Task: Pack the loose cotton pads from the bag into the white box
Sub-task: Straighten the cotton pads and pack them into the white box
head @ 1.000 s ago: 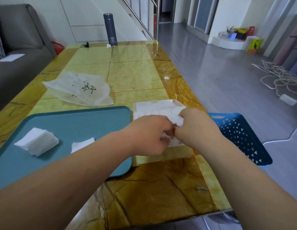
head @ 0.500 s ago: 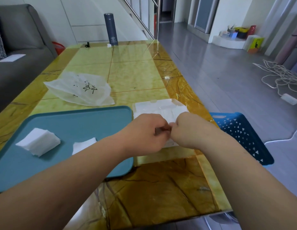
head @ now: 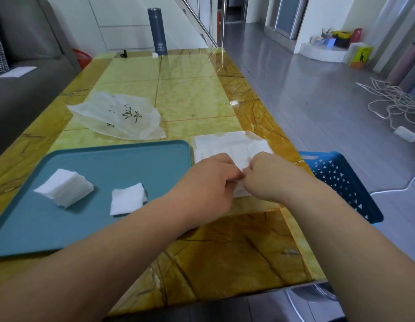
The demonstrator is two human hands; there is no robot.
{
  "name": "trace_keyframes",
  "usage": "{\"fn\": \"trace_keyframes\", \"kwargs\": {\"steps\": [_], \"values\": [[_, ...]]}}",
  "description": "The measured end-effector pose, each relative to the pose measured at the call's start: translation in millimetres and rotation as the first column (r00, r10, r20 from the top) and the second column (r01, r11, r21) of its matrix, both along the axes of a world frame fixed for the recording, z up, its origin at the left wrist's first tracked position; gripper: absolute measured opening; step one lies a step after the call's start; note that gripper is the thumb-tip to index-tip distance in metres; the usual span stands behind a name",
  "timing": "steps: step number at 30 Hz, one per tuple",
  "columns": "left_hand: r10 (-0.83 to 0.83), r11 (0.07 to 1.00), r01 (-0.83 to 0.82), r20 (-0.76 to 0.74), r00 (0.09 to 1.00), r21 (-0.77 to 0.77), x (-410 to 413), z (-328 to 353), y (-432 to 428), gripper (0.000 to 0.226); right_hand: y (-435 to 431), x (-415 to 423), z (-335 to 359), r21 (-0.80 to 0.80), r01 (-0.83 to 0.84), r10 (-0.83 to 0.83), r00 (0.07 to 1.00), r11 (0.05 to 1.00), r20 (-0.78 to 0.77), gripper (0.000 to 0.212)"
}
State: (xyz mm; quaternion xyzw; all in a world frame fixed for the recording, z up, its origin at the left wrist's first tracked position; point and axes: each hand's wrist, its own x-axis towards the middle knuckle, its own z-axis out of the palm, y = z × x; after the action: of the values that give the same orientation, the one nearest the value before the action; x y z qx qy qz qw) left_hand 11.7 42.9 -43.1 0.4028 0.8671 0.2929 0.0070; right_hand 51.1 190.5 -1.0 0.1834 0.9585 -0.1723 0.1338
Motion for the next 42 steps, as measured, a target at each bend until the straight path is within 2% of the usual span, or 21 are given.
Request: {"fn": "trace_keyframes", "kwargs": {"steps": [2,4,5,7,8,11,15,17,20,24,27,29,34,39,42], "values": [[-0.061,0.998,0.060,0.022,0.998,0.021,10.9,1.5,-15.7,0.033,-10.2,7.2,12.3,0.176,-0.021,0.021,1.000,0.984,-0.001,0.023],[-0.102,0.994,0.100,0.036,0.994,0.040,21.0,1.2,-41.9,0.037,-30.8,9.2,22.1,0.313,-0.033,0.087,0.984,0.949,-0.158,0.024],[-0.086,0.995,0.084,0.040,0.996,0.051,23.1,-1.7,-50.7,0.036,-37.3,12.0,24.2,0.308,-0.030,0.114,0.959,0.951,-0.259,0.025],[0.054,0.995,-0.056,0.024,0.998,0.083,18.0,-9.2,-86.7,0.031,-66.4,10.3,18.3,0.163,-0.120,0.177,0.899,0.979,-0.400,0.026],[0.145,0.986,-0.146,0.011,0.989,0.082,12.5,-11.6,-102.6,0.029,-79.6,7.6,11.3,0.062,-0.194,0.202,0.884,0.979,-0.421,0.025],[0.390,0.920,-0.388,0.022,0.921,-0.060,-7.0,-11.2,-146.2,0.032,-114.7,0.4,-11.3,-0.124,-0.354,0.289,0.884,0.927,-0.367,0.027],[0.532,0.826,-0.489,0.097,0.841,-0.282,-25.8,-9.8,-179.6,0.060,-140.3,-16.5,-36.3,-0.186,-0.406,0.337,0.888,0.895,-0.314,0.028],[0.544,0.825,-0.489,0.164,0.823,-0.283,-32.3,-11.6,-182.6,0.069,-142.3,-24.2,-44.5,-0.233,-0.382,0.300,0.898,0.894,-0.320,0.023],[0.525,0.846,-0.451,0.299,0.797,-0.282,-39.5,-12.1,-182.7,0.065,-142.0,-36.4,-54.0,-0.315,-0.310,0.200,0.920,0.897,-0.337,0.029],[0.517,0.852,-0.432,0.352,0.780,-0.296,-42.5,-10.5,-185.3,0.026,-142.8,-46.6,-62.8,-0.457,-0.214,0.057,0.941,0.863,-0.333,0.039],[0.519,0.855,-0.469,0.392,0.760,-0.223,-42.5,-10.8,-186.9,0.015,-142.8,-47.2,-64.8,-0.533,-0.188,0.015,0.950,0.825,-0.312,0.044],[0.480,0.859,-0.503,0.490,0.728,-0.093,-42.0,-10.2,-187.8,0.014,-142.8,-46.0,-64.7,-0.611,-0.182,-0.008,0.955,0.771,-0.295,0.040],[0.233,0.827,-0.530,0.743,0.628,0.189,-39.6,-4.2,-188.1,0.022,-145.0,-39.3,-56.8,-0.834,-0.146,-0.104,0.966,0.531,-0.236,0.013],[0.113,0.749,-0.610,0.857,0.503,0.259,-38.0,-2.4,-183.7,0.024,-144.4,-39.2,-56.9,-0.875,-0.124,-0.143,0.966,0.468,-0.213,0.012],[0.090,0.710,-0.649,0.879,0.468,0.272,-37.2,-2.9,-182.0,0.024,-144.0,-39.4,-58.3,-0.896,-0.099,-0.138,0.975,0.434,-0.174,0.013]]}}
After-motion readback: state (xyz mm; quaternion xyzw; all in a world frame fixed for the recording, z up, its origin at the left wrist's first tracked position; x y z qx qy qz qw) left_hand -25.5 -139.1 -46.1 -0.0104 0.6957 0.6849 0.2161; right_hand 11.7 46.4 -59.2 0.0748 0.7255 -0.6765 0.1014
